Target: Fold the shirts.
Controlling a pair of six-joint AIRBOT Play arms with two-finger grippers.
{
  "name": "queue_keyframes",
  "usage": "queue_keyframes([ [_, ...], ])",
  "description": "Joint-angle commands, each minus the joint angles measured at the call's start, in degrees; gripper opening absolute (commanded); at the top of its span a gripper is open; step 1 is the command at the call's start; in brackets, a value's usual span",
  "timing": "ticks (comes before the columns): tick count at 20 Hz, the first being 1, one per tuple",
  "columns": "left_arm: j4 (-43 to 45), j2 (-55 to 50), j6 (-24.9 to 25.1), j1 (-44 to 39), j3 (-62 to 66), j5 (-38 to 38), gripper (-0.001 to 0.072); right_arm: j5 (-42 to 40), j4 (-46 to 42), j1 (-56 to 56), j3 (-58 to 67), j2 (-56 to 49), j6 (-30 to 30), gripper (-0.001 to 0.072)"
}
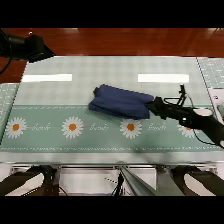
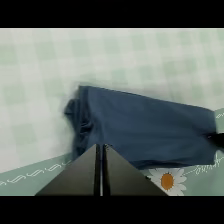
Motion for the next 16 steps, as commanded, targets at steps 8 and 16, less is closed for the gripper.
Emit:
queue_keyframes([
  [8, 0.02, -6.25, 0.22, -0.04, -0.02, 2.16, 0.0069, 37.88, -58.69, -39.01, 21.59, 22.4, 23.93, 0.0019],
  [16, 0.02, -9.25, 6.08, -0.02, -0.02, 3.19, 0.0069, 49.62, -76.54, -62.69, 29.07, 22.43, 25.97, 0.0019],
])
